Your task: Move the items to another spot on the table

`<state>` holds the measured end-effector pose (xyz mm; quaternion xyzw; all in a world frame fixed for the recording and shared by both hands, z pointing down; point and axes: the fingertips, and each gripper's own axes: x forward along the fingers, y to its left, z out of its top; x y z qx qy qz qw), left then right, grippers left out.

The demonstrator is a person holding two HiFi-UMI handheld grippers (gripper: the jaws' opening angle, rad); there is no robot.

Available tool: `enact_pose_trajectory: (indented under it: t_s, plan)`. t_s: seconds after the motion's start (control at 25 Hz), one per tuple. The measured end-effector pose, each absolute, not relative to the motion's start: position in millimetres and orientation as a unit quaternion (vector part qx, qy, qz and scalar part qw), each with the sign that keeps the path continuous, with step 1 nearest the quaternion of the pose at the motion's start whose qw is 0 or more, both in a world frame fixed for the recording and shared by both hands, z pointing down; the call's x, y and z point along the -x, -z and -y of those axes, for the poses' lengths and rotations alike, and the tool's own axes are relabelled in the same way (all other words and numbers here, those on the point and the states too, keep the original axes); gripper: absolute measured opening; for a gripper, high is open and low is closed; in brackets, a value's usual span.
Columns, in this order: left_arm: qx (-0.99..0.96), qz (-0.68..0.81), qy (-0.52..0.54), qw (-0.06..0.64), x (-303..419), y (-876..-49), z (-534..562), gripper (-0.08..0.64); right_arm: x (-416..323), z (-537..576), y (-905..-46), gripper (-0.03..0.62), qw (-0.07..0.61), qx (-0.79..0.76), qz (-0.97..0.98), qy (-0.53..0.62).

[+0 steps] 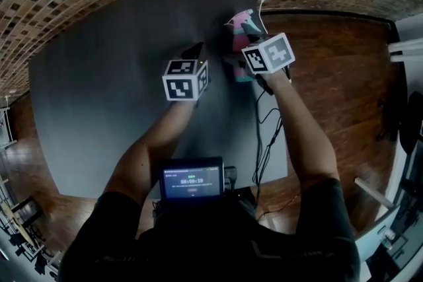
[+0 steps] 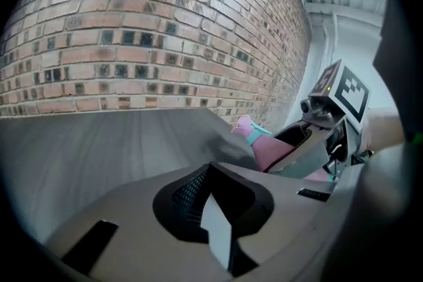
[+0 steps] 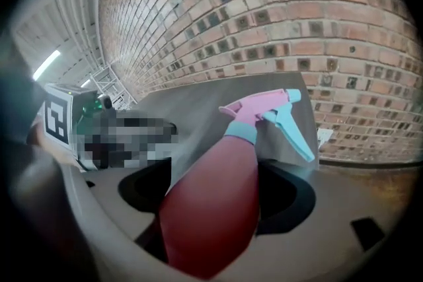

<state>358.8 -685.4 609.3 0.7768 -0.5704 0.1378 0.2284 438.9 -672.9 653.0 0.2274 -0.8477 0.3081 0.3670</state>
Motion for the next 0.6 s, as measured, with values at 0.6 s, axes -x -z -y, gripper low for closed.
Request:
enact_pose_trajectory:
  t_s: [0.6]
  plan:
    - [-0.764,0.570,-0.134,0.272,-362,-635,688,-0.002,-433,672,-685,0.430,0.466,-0.161,0.785,-0.375]
